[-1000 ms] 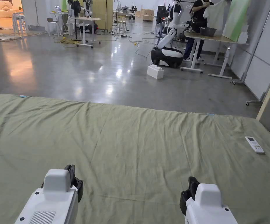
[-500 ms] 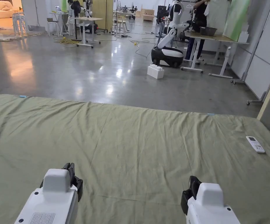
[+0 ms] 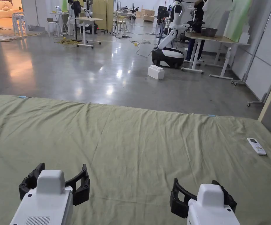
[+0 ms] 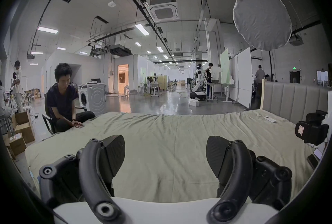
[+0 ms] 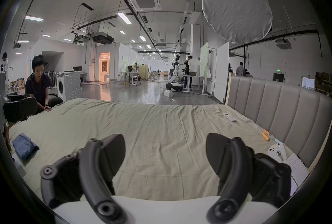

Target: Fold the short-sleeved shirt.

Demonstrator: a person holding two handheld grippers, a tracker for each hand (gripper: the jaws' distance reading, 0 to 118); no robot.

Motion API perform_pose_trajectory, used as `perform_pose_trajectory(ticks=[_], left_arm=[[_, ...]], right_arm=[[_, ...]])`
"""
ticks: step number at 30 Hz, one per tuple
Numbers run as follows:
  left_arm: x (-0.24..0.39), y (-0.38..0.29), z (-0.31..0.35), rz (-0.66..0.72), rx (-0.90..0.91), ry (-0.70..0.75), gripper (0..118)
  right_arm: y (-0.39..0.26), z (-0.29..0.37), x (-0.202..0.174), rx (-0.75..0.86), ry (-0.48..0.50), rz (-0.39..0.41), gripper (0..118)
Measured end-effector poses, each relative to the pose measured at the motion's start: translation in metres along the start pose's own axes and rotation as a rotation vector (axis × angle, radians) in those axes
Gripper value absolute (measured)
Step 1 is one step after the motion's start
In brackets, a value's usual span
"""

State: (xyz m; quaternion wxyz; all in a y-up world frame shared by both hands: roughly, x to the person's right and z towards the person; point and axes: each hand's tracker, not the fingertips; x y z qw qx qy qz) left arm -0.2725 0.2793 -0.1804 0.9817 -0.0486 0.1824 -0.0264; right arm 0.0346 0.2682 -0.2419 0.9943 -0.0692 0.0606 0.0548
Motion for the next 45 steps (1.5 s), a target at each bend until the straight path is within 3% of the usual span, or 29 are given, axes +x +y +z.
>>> perform_pose_trajectory(ticks=[2, 4, 7, 14, 19, 24, 28, 34, 45], left_arm=[[-0.001, 0.0, 0.0, -0.02, 0.004, -0.006, 103], [0.0, 0.001, -0.001, -0.024, 0.002, -0.008, 103], [-0.001, 0.004, -0.002, -0.008, 0.001, 0.001, 103], [-0.011, 0.009, -0.002, 0.052, -0.002, -0.006, 104], [-0.018, 0.012, 0.0, 0.093, 0.001, -0.049, 110], [-0.02, 0.011, -0.001, 0.084, 0.002, -0.035, 113], [-0.021, 0.011, -0.001, 0.079, -0.006, -0.034, 113], [-0.019, 0.009, -0.001, 0.069, 0.0, -0.031, 118], [-0.003, 0.013, -0.001, 0.014, -0.003, 0.001, 118]], right_arm=[[0.001, 0.0, 0.0, 0.006, 0.006, -0.003, 104], [0.002, -0.002, -0.001, 0.002, 0.004, -0.004, 114], [0.001, -0.002, -0.001, -0.002, 0.0, -0.019, 118], [0.006, -0.001, 0.005, 0.0, 0.059, -0.068, 118], [0.008, -0.002, 0.004, -0.036, 0.037, -0.058, 118], [0.006, -0.002, 0.005, -0.089, -0.024, -0.117, 118], [0.007, -0.006, 0.005, -0.095, -0.066, -0.111, 118], [0.014, -0.005, 0.007, -0.059, 0.007, -0.123, 118], [0.036, -0.011, -0.003, -0.102, 0.03, -0.172, 118]])
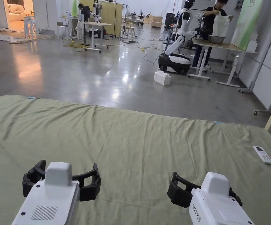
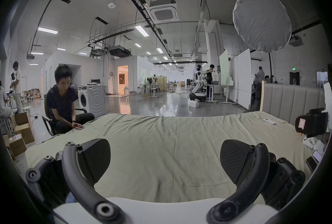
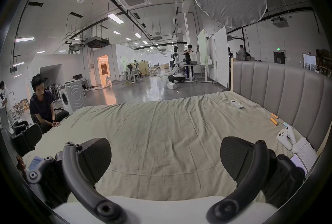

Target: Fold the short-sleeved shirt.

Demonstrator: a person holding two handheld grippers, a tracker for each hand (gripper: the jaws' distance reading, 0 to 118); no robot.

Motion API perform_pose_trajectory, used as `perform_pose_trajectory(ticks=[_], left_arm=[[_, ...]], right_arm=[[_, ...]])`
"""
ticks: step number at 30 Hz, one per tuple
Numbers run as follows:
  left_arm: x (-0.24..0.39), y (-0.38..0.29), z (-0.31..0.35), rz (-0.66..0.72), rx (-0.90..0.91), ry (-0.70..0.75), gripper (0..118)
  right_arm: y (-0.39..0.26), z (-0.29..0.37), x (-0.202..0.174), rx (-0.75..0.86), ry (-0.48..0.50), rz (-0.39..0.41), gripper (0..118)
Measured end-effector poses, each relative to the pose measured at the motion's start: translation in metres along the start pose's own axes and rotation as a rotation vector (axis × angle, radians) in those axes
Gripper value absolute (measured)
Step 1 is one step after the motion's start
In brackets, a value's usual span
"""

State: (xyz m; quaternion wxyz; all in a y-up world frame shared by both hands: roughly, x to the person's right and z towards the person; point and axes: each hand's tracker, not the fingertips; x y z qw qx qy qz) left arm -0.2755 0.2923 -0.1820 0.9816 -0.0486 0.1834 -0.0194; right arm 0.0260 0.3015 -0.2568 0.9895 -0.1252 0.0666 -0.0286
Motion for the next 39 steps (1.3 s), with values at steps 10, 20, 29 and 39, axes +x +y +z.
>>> perform_pose_trajectory(ticks=[10, 20, 29, 39], left_arm=[[-0.004, 0.003, -0.005, 0.022, -0.009, -0.03, 118], [-0.004, 0.008, -0.009, 0.026, -0.023, -0.056, 118], [-0.003, 0.007, -0.011, 0.014, -0.038, -0.061, 118], [-0.006, 0.007, -0.014, 0.005, -0.032, -0.058, 118]], right_arm=[[0.009, -0.004, -0.001, -0.072, -0.019, -0.023, 118], [0.01, -0.011, 0.003, -0.11, -0.042, -0.033, 118], [0.009, -0.014, 0.0, -0.105, -0.049, 0.004, 118], [0.01, -0.018, 0.009, -0.141, -0.012, -0.048, 118]])
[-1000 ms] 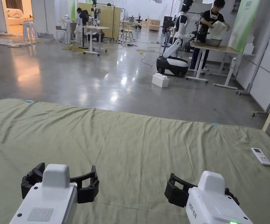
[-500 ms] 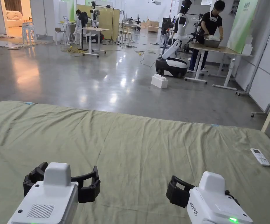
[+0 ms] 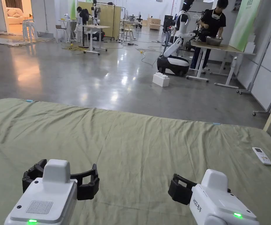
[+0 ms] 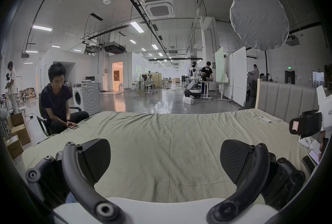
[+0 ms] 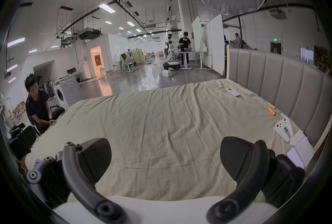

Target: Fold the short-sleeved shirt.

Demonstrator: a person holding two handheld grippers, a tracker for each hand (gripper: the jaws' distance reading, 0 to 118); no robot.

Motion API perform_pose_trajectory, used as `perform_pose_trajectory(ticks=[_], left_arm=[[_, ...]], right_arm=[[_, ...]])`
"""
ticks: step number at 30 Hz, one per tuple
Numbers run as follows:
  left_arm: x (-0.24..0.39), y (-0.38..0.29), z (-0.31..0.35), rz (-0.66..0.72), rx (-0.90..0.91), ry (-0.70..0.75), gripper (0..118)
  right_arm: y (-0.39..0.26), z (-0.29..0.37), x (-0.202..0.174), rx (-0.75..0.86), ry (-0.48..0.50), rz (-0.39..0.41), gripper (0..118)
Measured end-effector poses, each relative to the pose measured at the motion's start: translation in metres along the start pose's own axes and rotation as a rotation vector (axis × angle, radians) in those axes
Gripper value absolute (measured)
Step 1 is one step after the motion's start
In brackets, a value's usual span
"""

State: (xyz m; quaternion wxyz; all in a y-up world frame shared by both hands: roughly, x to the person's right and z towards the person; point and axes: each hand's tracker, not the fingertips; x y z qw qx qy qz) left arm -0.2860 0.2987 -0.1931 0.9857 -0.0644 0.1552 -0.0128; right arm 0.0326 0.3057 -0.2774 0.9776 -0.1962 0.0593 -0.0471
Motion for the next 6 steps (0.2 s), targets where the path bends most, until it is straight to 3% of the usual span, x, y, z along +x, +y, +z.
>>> perform_pose_trajectory(ticks=[6], left_arm=[[-0.0019, -0.0009, -0.0037, 0.021, 0.005, 0.002, 118]], right_arm=[[-0.0038, 0.001, 0.0053, 0.076, 0.039, 0.016, 118]])
